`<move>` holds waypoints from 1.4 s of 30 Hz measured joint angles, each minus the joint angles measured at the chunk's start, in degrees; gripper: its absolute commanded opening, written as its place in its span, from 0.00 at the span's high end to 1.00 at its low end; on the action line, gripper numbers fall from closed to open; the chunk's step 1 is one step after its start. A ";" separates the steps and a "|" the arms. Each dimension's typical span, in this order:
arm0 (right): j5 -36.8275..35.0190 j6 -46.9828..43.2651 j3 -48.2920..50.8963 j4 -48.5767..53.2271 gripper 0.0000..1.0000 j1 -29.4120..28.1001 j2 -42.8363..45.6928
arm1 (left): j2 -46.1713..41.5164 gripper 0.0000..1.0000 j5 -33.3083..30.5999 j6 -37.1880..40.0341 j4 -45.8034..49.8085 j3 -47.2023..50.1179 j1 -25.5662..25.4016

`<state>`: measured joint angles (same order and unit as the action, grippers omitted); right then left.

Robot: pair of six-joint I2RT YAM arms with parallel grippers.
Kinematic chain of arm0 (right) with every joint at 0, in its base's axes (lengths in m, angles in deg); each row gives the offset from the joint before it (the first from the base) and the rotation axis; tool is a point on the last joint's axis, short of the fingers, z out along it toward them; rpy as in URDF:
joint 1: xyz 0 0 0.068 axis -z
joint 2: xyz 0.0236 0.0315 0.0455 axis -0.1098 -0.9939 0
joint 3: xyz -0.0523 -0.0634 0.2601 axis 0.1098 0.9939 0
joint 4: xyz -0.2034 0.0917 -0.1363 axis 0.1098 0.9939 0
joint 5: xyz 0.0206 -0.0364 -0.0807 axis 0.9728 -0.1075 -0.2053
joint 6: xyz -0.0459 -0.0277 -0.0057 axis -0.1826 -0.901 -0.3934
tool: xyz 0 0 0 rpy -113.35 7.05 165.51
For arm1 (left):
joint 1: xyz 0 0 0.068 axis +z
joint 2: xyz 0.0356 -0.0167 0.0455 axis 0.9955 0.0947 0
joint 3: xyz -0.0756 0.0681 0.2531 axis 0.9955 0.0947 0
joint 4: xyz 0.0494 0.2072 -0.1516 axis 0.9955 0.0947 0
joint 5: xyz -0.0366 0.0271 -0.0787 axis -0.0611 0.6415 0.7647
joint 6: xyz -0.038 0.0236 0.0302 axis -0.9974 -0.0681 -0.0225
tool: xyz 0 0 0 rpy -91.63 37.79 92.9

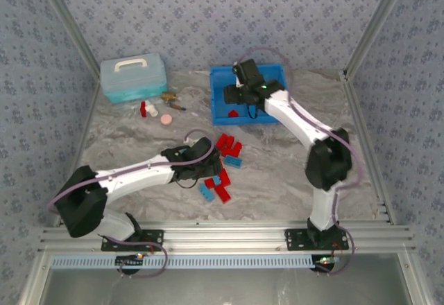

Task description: Sort the legos into containers by color

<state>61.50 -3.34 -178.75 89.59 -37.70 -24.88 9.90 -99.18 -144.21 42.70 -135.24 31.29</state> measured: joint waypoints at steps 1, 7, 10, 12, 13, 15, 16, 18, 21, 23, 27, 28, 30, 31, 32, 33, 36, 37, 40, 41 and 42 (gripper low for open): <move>-0.15 0.28 3.34 -1.42 0.28 -0.46 4.61 | 1.53 0.29 0.02 -0.02 -0.26 -1.16 0.00; -2.14 2.60 21.05 -6.34 0.18 -2.97 28.33 | 10.27 0.36 0.00 -0.20 -1.77 -6.99 0.00; -4.22 3.58 26.51 -5.75 0.17 -3.04 34.69 | 13.66 0.37 0.02 -0.42 -1.99 -8.61 0.00; -5.51 4.20 29.05 -5.22 0.16 -2.99 37.42 | 15.50 0.41 0.02 -0.59 -1.95 -9.11 0.00; -6.05 4.37 30.18 -4.63 0.16 -2.99 38.62 | 16.39 0.43 0.00 -0.70 -1.99 -9.25 0.00; -6.82 4.44 31.52 -3.26 0.16 -2.99 40.52 | 17.81 0.46 0.00 -0.96 -1.92 -9.38 0.00; -7.10 4.44 31.80 -2.58 0.16 -2.99 41.27 | 18.43 0.48 -0.09 -1.07 -1.90 -9.40 0.00; -7.58 4.52 32.13 -1.79 0.15 -2.99 42.53 | 19.26 0.53 -0.44 -1.25 -1.92 -9.44 0.00; -7.93 4.72 32.33 -1.40 0.15 -3.02 43.82 | 19.91 0.61 -1.31 -1.33 -1.36 -9.73 0.00; -8.02 4.94 32.46 -1.36 0.15 -3.19 44.06 | 20.02 0.65 -1.73 -1.22 -1.01 -10.29 0.00; -8.11 5.46 32.98 -1.22 0.15 -4.07 44.04 | 20.02 0.74 -2.36 -1.11 -0.24 -11.32 0.00; -8.13 5.57 33.14 -1.20 0.15 -4.35 44.04 | 20.02 0.76 -2.51 -1.03 0.02 -11.56 0.00; -8.15 5.86 33.18 -0.92 0.15 -4.81 44.04 | 19.91 0.79 -2.69 -0.90 1.11 -12.39 0.00; -8.26 5.90 33.18 -0.87 0.15 -5.05 44.04 | 19.74 0.80 -2.80 -0.55 1.86 -12.94 0.00; -8.39 5.92 33.18 -0.76 0.15 -5.29 44.04 | 19.41 0.80 -2.91 -0.24 2.73 -13.57 0.00; -8.61 5.95 33.18 -0.57 0.15 -5.62 44.04 | 18.93 0.81 -3.08 0.37 4.09 -14.86 0.00; -9.33 6.34 33.18 -0.20 0.15 -6.60 44.22 | 17.31 0.80 -4.09 2.62 6.82 -20.33 0.00; -9.49 6.51 33.20 -0.09 0.14 -6.91 44.41 | 16.98 0.79 -4.79 3.63 7.08 -22.71 0.00; -10.05 7.06 33.64 -0.09 0.14 -7.45 45.59 | 17.09 0.79 -6.95 7.63 7.54 -30.91 0.50; -10.32 7.30 33.90 -0.13 0.14 -7.56 46.14 | 17.75 0.79 -7.48 9.09 8.04 -34.40 1.07; -10.62 7.50 34.12 -0.02 0.14 -7.63 46.62 | 18.62 0.79 -7.96 10.34 8.13 -37.42 1.66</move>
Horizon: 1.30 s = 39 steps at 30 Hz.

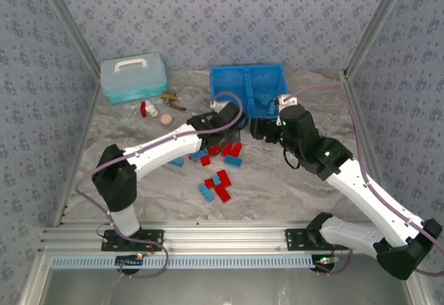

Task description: Sort the legos into containers by color

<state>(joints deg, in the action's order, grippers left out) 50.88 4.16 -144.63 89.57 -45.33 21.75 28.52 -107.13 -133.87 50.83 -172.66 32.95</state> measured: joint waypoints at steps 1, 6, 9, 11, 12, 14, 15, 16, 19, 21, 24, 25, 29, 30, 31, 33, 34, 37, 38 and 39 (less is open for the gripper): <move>-0.28 0.22 0.09 0.17 0.14 0.00 0.33 | 1.49 0.79 -0.39 1.51 -0.04 -3.67 0.87; -1.66 1.40 0.98 1.40 0.14 -0.28 2.40 | 13.22 0.79 -2.82 9.07 -0.87 -20.83 5.81; -2.34 1.90 1.97 2.12 0.14 -0.61 4.31 | 21.84 0.79 -4.00 12.76 -0.17 -30.03 7.98; -2.84 2.16 2.27 2.99 0.14 -0.79 5.46 | 27.67 0.78 -4.50 14.32 1.20 -36.02 8.98; -3.19 2.40 2.45 3.52 0.14 -0.83 6.12 | 30.67 0.76 -4.55 15.02 1.99 -38.66 9.60; -3.56 2.78 2.78 4.28 0.14 -0.94 6.99 | 33.97 0.73 -4.55 15.82 3.06 -40.94 10.34; -3.74 2.93 2.93 4.59 0.13 -1.05 7.28 | 35.17 0.71 -4.48 16.20 3.63 -41.79 10.60; -3.85 3.02 3.15 4.90 0.14 -1.14 7.52 | 36.44 0.68 -4.42 16.37 4.11 -42.66 10.91; -3.96 3.41 3.61 5.31 0.13 -1.38 7.54 | 38.56 0.59 -4.00 16.46 5.38 -44.15 11.50; -3.96 3.58 3.96 5.64 0.13 -1.77 7.54 | 38.80 0.56 -3.56 16.26 6.01 -44.26 11.67; -3.96 4.04 4.26 5.79 0.13 -2.19 7.54 | 38.71 0.49 -2.91 16.26 6.60 -44.87 11.65; -3.98 4.22 4.37 5.81 0.13 -2.27 7.48 | 38.45 0.45 -2.69 16.41 6.64 -44.87 11.65; -4.11 5.01 5.14 5.88 0.13 -2.38 6.62 | 36.35 0.44 -1.40 16.61 6.93 -44.85 11.65; -4.13 5.49 5.49 5.68 0.13 -2.51 6.23 | 35.10 0.44 -1.07 16.74 7.13 -44.68 11.58; -4.11 6.01 6.08 5.35 0.12 -2.71 5.75 | 33.33 0.44 -0.79 16.92 7.02 -43.71 11.58; -3.78 6.95 7.56 4.31 0.12 -2.95 4.52 | 27.04 0.42 -0.33 17.59 6.32 -38.73 11.45; -3.37 7.48 8.39 3.72 0.12 -3.02 3.43 | 22.77 0.41 -0.09 17.92 6.01 -35.34 11.37; -1.75 8.94 9.25 1.77 0.12 -2.99 -2.47 | 6.91 0.35 1.44 19.45 0.68 -20.92 11.02; -1.11 9.60 9.27 0.48 0.12 -2.99 -5.35 | 0.52 0.34 2.23 20.33 -1.60 -14.95 10.95; -0.28 10.27 9.27 -0.76 0.13 -2.95 -8.15 | -3.98 0.33 2.86 20.76 -2.75 -10.99 10.91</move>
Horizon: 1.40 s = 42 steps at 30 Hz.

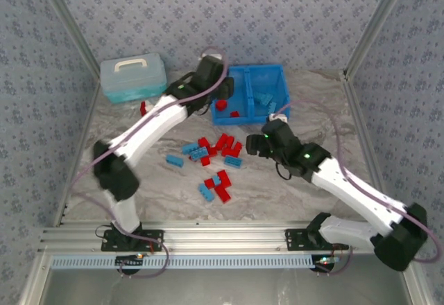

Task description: Sort the legos into containers by color

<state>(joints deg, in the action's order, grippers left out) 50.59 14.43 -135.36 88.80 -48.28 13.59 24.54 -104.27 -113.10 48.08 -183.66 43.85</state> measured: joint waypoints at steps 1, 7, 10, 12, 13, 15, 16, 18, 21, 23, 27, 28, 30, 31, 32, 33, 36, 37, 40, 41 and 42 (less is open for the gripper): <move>0.79 0.52 0.02 -1.38 0.13 0.11 -2.73 | -4.90 0.32 0.63 0.76 -1.40 4.24 -0.07; 5.16 3.50 -0.52 -8.26 0.19 2.14 -17.84 | -24.50 0.24 4.63 4.04 -6.32 26.01 -0.07; 6.82 4.70 -1.92 -10.58 0.27 3.54 -24.79 | -29.73 0.20 7.06 5.01 -5.20 35.52 -0.17; 8.20 5.14 -3.37 -11.78 0.30 4.33 -28.61 | -32.79 0.18 8.39 5.44 -4.11 40.11 -0.20; 8.94 5.33 -4.33 -12.46 0.31 4.66 -30.47 | -34.56 0.17 8.90 5.51 -3.50 42.03 -0.20; 10.14 5.57 -6.25 -13.49 0.31 5.05 -33.35 | -37.81 0.16 9.05 5.66 -1.95 44.39 -0.20; 10.84 5.73 -7.41 -14.10 0.31 5.16 -34.88 | -39.50 0.15 9.03 5.70 -1.31 45.13 -0.20; 11.78 5.79 -8.85 -15.13 0.32 5.14 -36.72 | -41.70 0.15 8.98 5.81 -0.68 45.66 -0.17; 12.79 6.23 -9.66 -16.41 0.46 5.07 -38.16 | -42.66 0.14 8.94 5.88 -0.76 45.66 -0.17; 12.96 6.88 -10.19 -17.09 0.49 5.05 -38.66 | -42.23 0.13 8.94 5.88 -0.81 45.66 -0.17; 12.94 7.69 -10.27 -18.32 0.62 5.01 -39.06 | -40.76 0.12 8.94 5.90 -0.94 45.66 -0.17; 12.87 7.72 -10.27 -18.51 0.63 4.98 -39.06 | -40.37 0.11 8.94 5.88 -0.96 45.66 -0.17; 12.46 7.89 -10.14 -18.91 0.63 4.98 -39.04 | -39.58 0.11 9.01 5.88 -1.01 45.66 -0.17; 12.04 7.91 -9.92 -19.12 0.62 4.98 -38.91 | -39.10 0.11 9.01 5.86 -1.18 45.66 -0.17; 11.80 7.91 -9.75 -19.10 0.61 4.98 -38.71 | -38.66 0.11 9.03 5.86 -1.36 45.66 -0.17; 11.45 7.91 -9.49 -19.06 0.58 4.98 -38.45 | -38.40 0.11 9.03 5.84 -1.44 45.66 -0.17; 10.75 7.58 -8.68 -17.09 0.48 4.98 -37.99 | -37.68 0.10 9.05 5.68 -1.92 45.66 -0.17; 10.58 7.19 -8.50 -16.20 0.49 4.98 -37.99 | -37.53 0.10 9.05 5.62 -2.23 45.66 -0.17; 10.14 6.29 -8.41 -14.38 0.53 4.63 -37.99 | -37.16 0.10 9.09 5.38 -3.06 45.66 -0.17; 10.10 6.08 -8.44 -14.14 0.54 4.55 -37.99 | -37.00 0.10 9.25 5.27 -3.19 45.66 -0.17; 10.12 6.03 -8.44 -14.08 0.55 4.50 -37.99 | -36.83 0.10 9.27 5.22 -3.26 45.66 -0.17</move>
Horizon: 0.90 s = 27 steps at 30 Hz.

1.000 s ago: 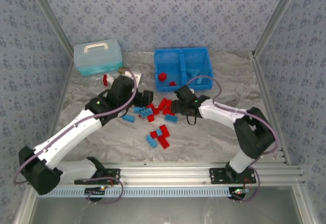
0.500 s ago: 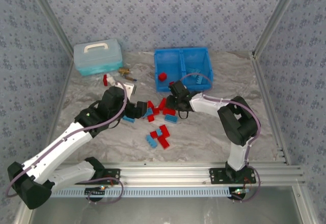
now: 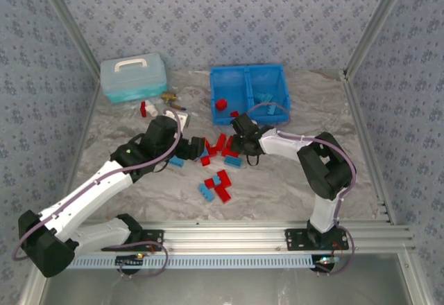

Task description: Sort the legos into containers by color

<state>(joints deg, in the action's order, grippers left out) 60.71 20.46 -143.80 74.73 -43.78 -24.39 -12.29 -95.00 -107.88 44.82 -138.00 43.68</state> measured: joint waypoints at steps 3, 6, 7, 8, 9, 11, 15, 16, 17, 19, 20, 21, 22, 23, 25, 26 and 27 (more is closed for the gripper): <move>0.04 -0.15 0.02 0.02 0.61 0.02 0.00 | 0.20 0.10 0.15 -0.17 -0.13 0.00 0.00; 0.02 -0.11 0.02 -0.07 0.65 0.39 0.00 | 0.20 0.09 0.15 -0.52 -0.33 0.00 0.00; 0.00 -0.09 0.02 -0.07 0.67 0.46 0.00 | 0.20 0.09 0.13 -0.70 -0.33 0.00 0.00; -0.09 -0.13 0.02 -0.07 0.69 0.48 0.00 | 0.20 0.09 0.13 -0.83 -0.35 0.00 0.00; -0.31 -0.17 0.02 -0.04 0.70 0.48 0.17 | 0.17 0.09 0.11 -0.90 -0.39 0.00 0.00; -0.92 -0.33 0.11 0.20 0.72 0.42 1.01 | 0.17 0.09 0.04 -1.09 -0.59 0.00 0.00; -2.99 -1.64 0.11 1.73 0.75 -0.63 6.64 | -0.09 0.09 -0.07 -1.55 -0.92 0.02 0.00; -3.56 -1.95 -0.22 2.29 0.75 -1.07 8.09 | -0.15 0.09 -0.07 -1.62 -1.14 0.07 0.00; -4.28 -2.60 -1.11 2.84 0.76 -1.84 9.88 | -0.33 0.09 -0.04 -1.77 -1.31 0.17 0.00; -5.64 -4.35 -4.20 3.72 0.76 -3.08 11.47 | -0.70 0.09 -0.02 -1.95 -1.79 0.55 0.00; -6.19 -5.55 -6.73 3.78 0.76 -3.61 11.69 | -0.83 0.09 0.00 -1.99 -2.08 0.70 0.00; -6.34 -6.62 -9.51 3.72 0.76 -3.98 11.52 | -0.90 0.09 0.11 -2.10 -2.34 0.74 0.00; -6.64 -7.45 -11.85 3.69 0.76 -4.11 11.21 | -0.90 0.08 0.17 -2.23 -2.54 0.76 0.00; -6.91 -8.33 -14.40 3.67 0.76 -4.00 10.60 | -0.90 0.08 0.24 -2.40 -2.80 0.76 0.00; -7.54 -10.40 -20.98 3.80 0.76 -3.13 7.76 | -0.90 0.08 0.61 -3.04 -3.39 0.85 0.00; -7.80 -11.23 -24.30 3.89 0.76 -2.54 5.75 | -0.90 0.08 1.03 -3.48 -3.72 0.94 0.00; -8.20 -12.26 -28.28 3.87 0.76 -1.64 2.80 | -0.90 0.08 1.38 -3.80 -3.93 1.05 -0.02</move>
<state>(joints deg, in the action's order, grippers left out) 52.52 8.20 -172.08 78.59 -45.42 -21.60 -13.18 -93.62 -111.68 40.89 -136.95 43.66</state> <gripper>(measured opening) 0.264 0.916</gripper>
